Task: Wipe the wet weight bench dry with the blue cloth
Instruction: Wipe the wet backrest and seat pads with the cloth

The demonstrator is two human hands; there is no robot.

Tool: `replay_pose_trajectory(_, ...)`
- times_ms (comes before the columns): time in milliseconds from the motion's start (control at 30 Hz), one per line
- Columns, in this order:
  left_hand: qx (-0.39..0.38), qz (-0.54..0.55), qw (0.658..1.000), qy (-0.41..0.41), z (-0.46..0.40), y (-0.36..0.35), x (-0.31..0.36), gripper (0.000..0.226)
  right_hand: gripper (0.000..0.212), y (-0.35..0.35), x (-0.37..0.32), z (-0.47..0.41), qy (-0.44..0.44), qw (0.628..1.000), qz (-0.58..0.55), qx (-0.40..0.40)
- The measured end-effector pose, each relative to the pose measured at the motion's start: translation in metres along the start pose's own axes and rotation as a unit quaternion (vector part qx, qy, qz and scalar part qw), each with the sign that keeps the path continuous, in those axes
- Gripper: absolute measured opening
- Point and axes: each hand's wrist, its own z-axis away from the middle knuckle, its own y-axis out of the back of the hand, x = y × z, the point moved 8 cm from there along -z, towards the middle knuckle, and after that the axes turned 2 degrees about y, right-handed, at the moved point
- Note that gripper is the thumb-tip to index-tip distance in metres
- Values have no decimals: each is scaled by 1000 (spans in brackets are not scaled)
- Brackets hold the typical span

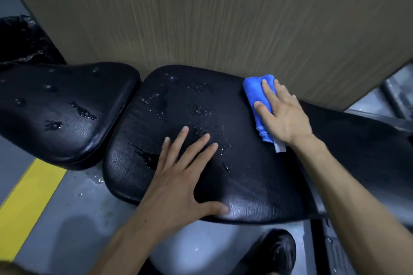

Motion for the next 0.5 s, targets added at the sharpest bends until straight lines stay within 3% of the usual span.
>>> replay_pose_trajectory(100,1,-1,1000,-15,5,6,-5,111,72,-8,-48,66,42,999,22,23)
replay_pose_trajectory(200,15,17,999,-30,14,18,-14,105,69,-14,-65,122,93,995,22,-15)
replay_pose_trajectory(267,22,36,998,-39,25,31,-18,100,74,-4,-24,136,15,1000,11,-2)
replay_pose_trajectory(333,33,50,997,-41,36,44,-23,93,81,9,17,151,-122,992,6,42)
replay_pose_trajectory(400,47,64,996,-38,51,52,-26,84,85,9,14,166,-201,977,20,63)
replay_pose_trajectory(500,56,79,995,-26,74,54,-31,73,80,-15,-71,176,-124,991,20,50)
